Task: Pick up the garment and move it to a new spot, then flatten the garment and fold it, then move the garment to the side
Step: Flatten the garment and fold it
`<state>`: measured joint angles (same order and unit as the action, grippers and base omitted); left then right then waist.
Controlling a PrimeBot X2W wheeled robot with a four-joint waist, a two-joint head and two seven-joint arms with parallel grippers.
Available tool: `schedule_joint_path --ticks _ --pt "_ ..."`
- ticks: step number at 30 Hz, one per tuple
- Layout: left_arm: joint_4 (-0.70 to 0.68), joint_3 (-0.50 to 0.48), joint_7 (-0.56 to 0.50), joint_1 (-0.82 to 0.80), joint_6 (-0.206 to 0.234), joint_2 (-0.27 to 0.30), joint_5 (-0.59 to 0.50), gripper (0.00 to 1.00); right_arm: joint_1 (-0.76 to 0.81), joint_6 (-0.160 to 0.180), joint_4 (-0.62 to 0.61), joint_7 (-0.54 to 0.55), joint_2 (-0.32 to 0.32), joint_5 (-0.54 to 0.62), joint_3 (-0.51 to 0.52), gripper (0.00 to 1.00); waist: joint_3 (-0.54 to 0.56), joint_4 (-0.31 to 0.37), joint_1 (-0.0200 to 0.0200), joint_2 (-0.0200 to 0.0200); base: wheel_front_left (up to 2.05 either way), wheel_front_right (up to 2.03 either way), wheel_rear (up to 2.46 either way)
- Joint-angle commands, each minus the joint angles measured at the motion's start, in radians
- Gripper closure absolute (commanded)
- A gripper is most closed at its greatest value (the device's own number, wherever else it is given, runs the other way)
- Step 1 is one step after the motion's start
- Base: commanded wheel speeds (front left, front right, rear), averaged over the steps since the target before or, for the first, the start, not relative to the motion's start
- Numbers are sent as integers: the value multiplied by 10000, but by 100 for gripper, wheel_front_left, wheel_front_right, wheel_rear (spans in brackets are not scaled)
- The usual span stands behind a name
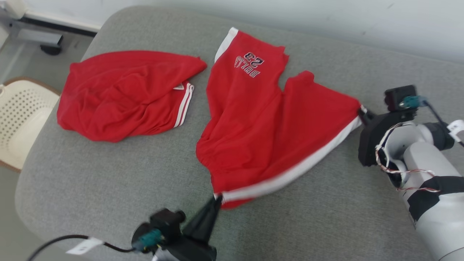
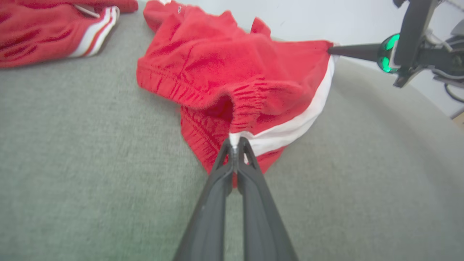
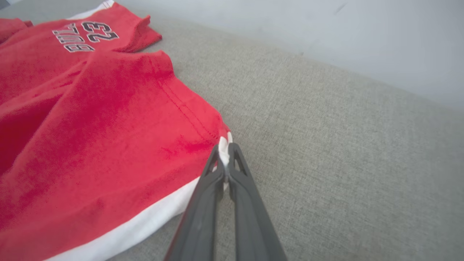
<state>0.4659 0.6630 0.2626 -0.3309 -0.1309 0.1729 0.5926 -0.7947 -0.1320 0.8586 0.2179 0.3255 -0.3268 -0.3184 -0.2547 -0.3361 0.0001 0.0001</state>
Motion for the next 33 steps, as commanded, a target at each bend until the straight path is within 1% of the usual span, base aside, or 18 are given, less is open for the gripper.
schedule_joint_path --ticks 1,3,5,7,11,13,16,20,22,23,26,30,33 --pt "-228 -201 38 34 17 -12 73 100 97 26 -80 -203 -24 -134 128 100 267 243 -1 -1 0 0 0" --pt "-770 -664 39 95 16 -5 173 100 190 26 -377 -595 -199 -393 412 100 483 441 -1 -1 0 0 0" --pt "-1382 -1126 39 172 13 5 390 100 330 24 -866 -791 -405 -975 646 100 685 689 -1 -1 0 0 0" --pt "-2072 -1609 40 221 12 49 759 100 374 24 -1580 -857 -332 -1465 754 100 845 1005 -1 -1 0 0 0" --pt "-3298 -2192 -2 -154 11 562 1279 100 563 24 -3192 -963 -188 -2324 1133 100 1097 1664 -1 -1 0 0 0" --pt "-3855 -2439 -220 -481 11 880 1583 100 566 24 -4014 -1015 -187 -2698 1398 100 1218 2004 -1 -1 0 0 0" --pt "-4625 -2859 -746 -1038 10 1385 2152 100 416 24 -5141 -1021 -173 -2880 1656 100 1384 2529 -1 -1 0 0 0" --pt "-5383 -3571 -1585 -1882 60 1821 3166 100 124 24 -6239 -1040 -479 -2928 1964 100 1619 3232 -1 -1 0 0 0" --pt "-5624 -3850 -2064 -2327 64 2051 3614 100 -1 24 -6579 -1026 -608 -2790 2015 100 1718 3567 -1 -1 0 0 0" --pt "-5794 -3973 -2475 -2661 184 2143 3898 100 -157 24 -6785 -890 -750 -2652 1991 100 1782 3872 -1 -1 0 0 0" --pt "-5980 -4129 -2938 -3060 338 2270 4312 100 -396 24 -6962 -645 -890 -2498 1873 100 1796 4286 -1 -1 0 0 0" --pt "-6059 -4158 -3477 -3426 599 2217 4737 100 -678 24 -6913 -368 -1056 -2326 1921 100 1498 4685 -1 -1 0 0 0" --pt "-5844 -4268 -3729 -3806 868 2003 5111 100 -1120 23 -6616 -158 -1279 -2275 1980 100 851 4897 -1 -1 0 0 0"
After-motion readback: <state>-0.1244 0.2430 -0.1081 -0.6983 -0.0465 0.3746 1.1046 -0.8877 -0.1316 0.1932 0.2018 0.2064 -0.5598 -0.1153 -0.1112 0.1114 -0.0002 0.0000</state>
